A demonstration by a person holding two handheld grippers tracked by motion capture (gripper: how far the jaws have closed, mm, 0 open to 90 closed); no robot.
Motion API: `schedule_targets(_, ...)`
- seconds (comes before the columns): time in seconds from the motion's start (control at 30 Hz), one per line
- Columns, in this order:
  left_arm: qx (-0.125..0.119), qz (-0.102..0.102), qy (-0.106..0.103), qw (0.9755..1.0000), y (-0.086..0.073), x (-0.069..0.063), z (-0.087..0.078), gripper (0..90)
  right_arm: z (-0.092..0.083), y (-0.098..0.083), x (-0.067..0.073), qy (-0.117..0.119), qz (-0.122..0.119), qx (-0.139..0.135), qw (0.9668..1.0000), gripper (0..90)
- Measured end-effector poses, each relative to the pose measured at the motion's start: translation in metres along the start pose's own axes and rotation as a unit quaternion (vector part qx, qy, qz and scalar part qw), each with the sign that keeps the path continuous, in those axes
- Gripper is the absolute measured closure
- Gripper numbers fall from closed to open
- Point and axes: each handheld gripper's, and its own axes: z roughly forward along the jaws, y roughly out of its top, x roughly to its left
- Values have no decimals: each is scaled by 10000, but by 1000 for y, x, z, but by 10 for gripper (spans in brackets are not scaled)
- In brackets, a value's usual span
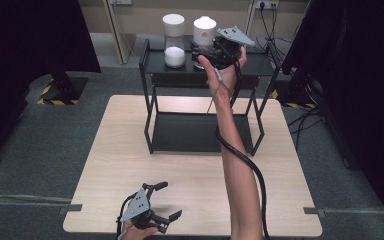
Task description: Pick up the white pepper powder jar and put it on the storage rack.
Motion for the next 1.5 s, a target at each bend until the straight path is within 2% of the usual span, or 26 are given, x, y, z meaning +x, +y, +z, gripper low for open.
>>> schedule_targets(0.07, 3, 4, 4, 10000, 0, 0, 0, 2, -6, 0, 2, -29, -55, -6, 10000, 19)
schedule_targets(0.23, 11, -2, 22, 10000, 0, -1, 0, 2, -24, -7, -1, 191, -15, -54, 9998, 10)
schedule_targets(0.53, 7, -34, 25, 10000, 0, -1, 0, 2, -55, -21, -3, 443, 100, -113, 9989, 6)
schedule_targets(0.73, 12, -46, 29, 10000, -1, -1, 0, 2, -72, -30, -1, 585, -30, -153, 9982, 5)
schedule_targets(0.97, 13, -48, 43, 10000, -1, -1, 0, 2, -90, -46, -3, 803, -6, -253, 9965, 4)
schedule_targets(1.07, 14, -52, 45, 10000, -1, -1, 0, 2, -97, -51, -1, 837, -101, -224, 9962, 4)
schedule_targets(1.5, 9, -81, 65, 9999, -1, -1, 0, 2, -122, -68, -1, 984, -112, -284, 9947, 4)
